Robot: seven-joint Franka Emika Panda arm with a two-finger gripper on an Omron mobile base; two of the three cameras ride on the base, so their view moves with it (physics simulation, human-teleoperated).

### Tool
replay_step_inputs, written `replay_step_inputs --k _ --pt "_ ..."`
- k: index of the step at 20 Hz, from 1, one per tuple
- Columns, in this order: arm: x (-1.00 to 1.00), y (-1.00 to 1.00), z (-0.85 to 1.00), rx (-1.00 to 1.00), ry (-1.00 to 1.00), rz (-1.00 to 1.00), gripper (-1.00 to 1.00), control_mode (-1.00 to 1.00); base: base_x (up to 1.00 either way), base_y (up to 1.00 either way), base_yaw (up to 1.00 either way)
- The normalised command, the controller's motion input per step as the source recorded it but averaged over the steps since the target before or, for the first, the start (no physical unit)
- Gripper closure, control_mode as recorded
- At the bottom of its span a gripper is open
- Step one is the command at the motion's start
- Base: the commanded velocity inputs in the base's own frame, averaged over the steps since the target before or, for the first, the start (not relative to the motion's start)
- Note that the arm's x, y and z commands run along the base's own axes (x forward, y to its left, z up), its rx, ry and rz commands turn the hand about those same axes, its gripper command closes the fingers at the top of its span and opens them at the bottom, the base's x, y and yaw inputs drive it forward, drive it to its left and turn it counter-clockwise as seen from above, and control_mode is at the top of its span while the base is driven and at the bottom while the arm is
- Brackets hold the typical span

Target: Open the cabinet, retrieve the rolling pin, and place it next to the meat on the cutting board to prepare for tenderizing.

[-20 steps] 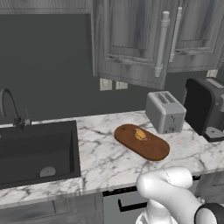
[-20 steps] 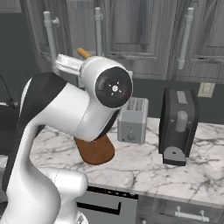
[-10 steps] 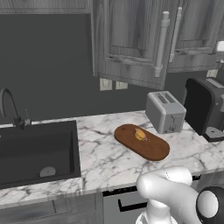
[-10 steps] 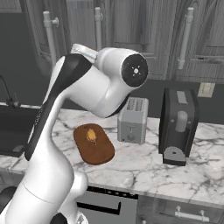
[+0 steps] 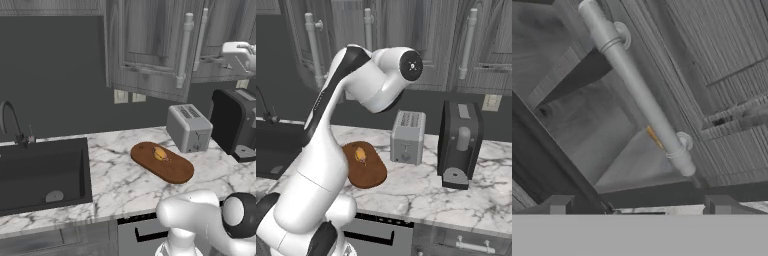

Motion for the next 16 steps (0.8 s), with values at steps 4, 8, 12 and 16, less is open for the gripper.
replay_step_inputs --k 4,8,12,16 --pt "0.52 0.21 -0.06 0.00 0.02 0.05 -1.00 -1.00 0.00 0.00 0.00" --pt "0.41 0.26 -0.03 0.02 0.00 0.04 -1.00 -1.00 0.00 0.00 0.00" --pt "0.39 0.27 -0.02 0.03 0.02 0.04 -1.00 -1.00 0.00 0.00 0.00" --pt "0.27 0.24 -0.03 0.02 0.01 0.02 -1.00 -1.00 0.00 0.00 0.00"
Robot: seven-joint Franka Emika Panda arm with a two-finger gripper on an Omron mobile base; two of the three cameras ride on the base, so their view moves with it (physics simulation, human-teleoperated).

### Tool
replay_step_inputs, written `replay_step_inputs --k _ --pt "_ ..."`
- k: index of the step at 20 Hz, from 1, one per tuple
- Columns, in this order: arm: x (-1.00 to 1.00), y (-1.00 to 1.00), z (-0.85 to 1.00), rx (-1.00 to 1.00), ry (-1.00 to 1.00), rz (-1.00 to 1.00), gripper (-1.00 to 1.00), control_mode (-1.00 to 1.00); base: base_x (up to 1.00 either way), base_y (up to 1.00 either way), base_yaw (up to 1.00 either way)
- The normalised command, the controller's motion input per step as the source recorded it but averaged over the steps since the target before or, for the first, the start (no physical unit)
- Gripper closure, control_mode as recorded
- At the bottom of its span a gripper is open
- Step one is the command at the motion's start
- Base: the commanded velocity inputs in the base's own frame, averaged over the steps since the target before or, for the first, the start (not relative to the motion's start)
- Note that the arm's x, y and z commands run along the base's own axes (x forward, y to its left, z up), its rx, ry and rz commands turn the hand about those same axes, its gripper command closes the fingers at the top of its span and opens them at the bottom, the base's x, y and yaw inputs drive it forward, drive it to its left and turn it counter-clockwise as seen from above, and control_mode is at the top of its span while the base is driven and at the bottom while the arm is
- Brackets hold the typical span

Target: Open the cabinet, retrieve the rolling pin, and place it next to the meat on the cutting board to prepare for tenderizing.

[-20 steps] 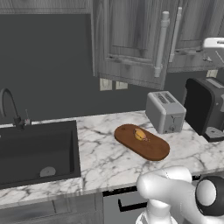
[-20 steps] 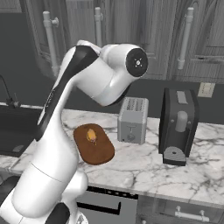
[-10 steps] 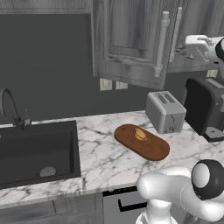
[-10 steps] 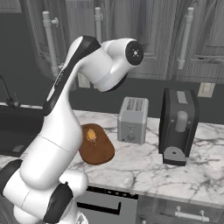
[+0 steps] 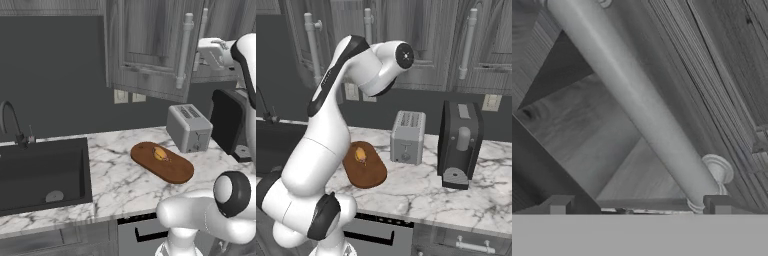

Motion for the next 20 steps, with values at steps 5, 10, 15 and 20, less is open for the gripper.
replay_step_inputs --k 5,10,15,20 --pt "0.24 0.30 -0.01 0.02 0.02 0.01 -1.00 -1.00 0.00 0.00 0.00" --pt "0.02 0.37 -0.03 0.00 0.00 0.02 -1.00 -1.00 0.00 0.00 0.00" --pt "0.00 0.43 -0.04 0.00 0.00 0.04 -1.00 -1.00 0.00 0.00 0.00" --pt "0.06 0.45 -0.01 0.01 0.02 0.01 -1.00 -1.00 0.00 0.00 0.00"
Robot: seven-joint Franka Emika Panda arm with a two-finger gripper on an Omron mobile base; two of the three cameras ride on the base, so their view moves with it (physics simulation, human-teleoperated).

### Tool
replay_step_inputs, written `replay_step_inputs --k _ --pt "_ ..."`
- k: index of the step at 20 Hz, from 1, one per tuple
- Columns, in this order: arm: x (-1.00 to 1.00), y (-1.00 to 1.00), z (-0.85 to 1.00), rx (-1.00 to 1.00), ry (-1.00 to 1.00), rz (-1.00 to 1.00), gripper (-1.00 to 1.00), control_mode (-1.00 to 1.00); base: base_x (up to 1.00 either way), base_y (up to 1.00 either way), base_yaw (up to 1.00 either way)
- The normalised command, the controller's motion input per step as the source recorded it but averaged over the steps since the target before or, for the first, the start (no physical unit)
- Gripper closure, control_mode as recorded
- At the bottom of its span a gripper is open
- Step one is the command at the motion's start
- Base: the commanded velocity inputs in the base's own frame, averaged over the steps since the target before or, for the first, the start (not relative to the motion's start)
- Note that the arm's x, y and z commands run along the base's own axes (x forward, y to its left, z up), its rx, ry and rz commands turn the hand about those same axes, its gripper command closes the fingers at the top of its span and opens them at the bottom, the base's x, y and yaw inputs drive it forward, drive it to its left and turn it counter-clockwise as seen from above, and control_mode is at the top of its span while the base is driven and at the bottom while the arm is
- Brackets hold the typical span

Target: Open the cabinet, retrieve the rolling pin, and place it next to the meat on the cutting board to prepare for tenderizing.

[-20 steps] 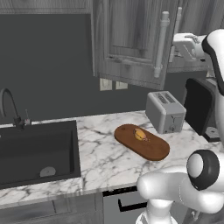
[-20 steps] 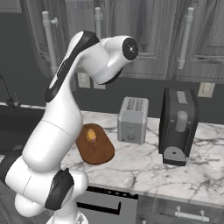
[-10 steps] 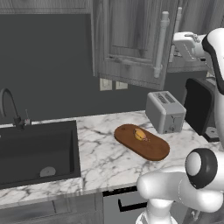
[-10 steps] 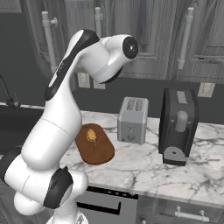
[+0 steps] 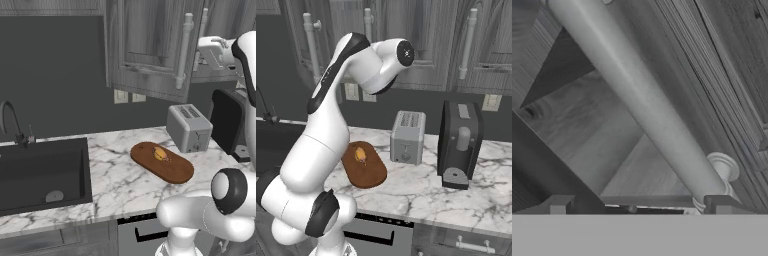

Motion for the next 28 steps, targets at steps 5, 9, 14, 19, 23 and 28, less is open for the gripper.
replay_step_inputs --k 5,9,14,19,23,28 --pt "0.33 0.47 0.00 0.01 0.06 0.00 -1.00 -1.00 0.00 0.00 0.00" --pt "0.15 0.30 0.00 0.00 0.12 -0.06 -1.00 -1.00 0.00 0.00 0.00" --pt "0.11 0.34 0.00 0.05 0.14 -0.07 -1.00 -1.00 0.00 0.00 0.00" --pt "-0.04 0.30 -0.02 0.09 0.09 -0.01 -1.00 -1.00 0.00 0.00 0.00" --pt "-0.15 0.13 -0.09 0.12 0.04 0.00 -1.00 -1.00 0.00 0.00 0.00" --pt "0.01 0.14 -0.03 0.11 0.05 0.00 -1.00 -1.00 0.00 0.00 0.00"
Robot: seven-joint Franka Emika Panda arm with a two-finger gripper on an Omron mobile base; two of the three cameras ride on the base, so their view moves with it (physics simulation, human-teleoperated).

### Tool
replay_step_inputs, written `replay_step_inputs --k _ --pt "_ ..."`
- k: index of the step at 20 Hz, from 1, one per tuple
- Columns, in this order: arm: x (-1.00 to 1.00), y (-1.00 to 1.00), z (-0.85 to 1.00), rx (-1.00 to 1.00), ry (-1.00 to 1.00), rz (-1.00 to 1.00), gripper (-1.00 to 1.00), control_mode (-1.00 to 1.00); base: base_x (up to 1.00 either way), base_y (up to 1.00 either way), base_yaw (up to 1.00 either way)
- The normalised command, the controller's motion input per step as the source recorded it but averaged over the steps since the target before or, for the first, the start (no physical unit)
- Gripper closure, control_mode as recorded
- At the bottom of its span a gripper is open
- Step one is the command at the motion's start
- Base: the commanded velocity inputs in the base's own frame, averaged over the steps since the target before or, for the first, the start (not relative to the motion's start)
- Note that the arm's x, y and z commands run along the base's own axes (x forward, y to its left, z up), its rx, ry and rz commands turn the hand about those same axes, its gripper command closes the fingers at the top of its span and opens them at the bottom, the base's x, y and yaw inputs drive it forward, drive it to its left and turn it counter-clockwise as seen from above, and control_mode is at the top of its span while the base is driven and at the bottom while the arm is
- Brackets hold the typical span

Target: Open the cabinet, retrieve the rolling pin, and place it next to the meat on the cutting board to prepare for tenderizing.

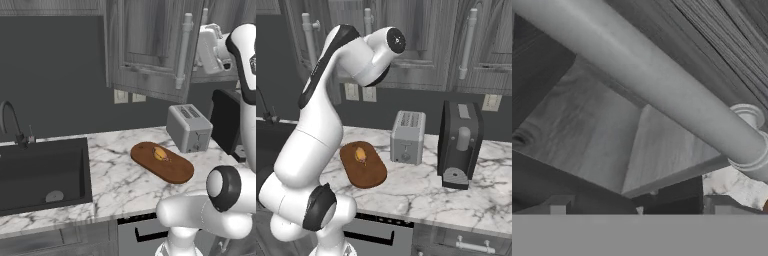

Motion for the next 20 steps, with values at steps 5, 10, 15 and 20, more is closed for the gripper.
replay_step_inputs --k 5,10,15,20 --pt "0.18 0.22 0.00 0.07 0.04 0.00 -1.00 -1.00 0.00 0.00 0.00" --pt "-0.01 0.39 -0.02 0.01 0.00 0.00 -1.00 -1.00 0.00 0.00 0.00" --pt "-0.35 0.50 -0.04 0.00 -0.01 0.01 -1.00 -1.00 0.00 0.00 0.00" --pt "-0.58 0.55 -0.05 0.00 -0.06 0.02 -1.00 -1.00 0.00 0.00 0.00"
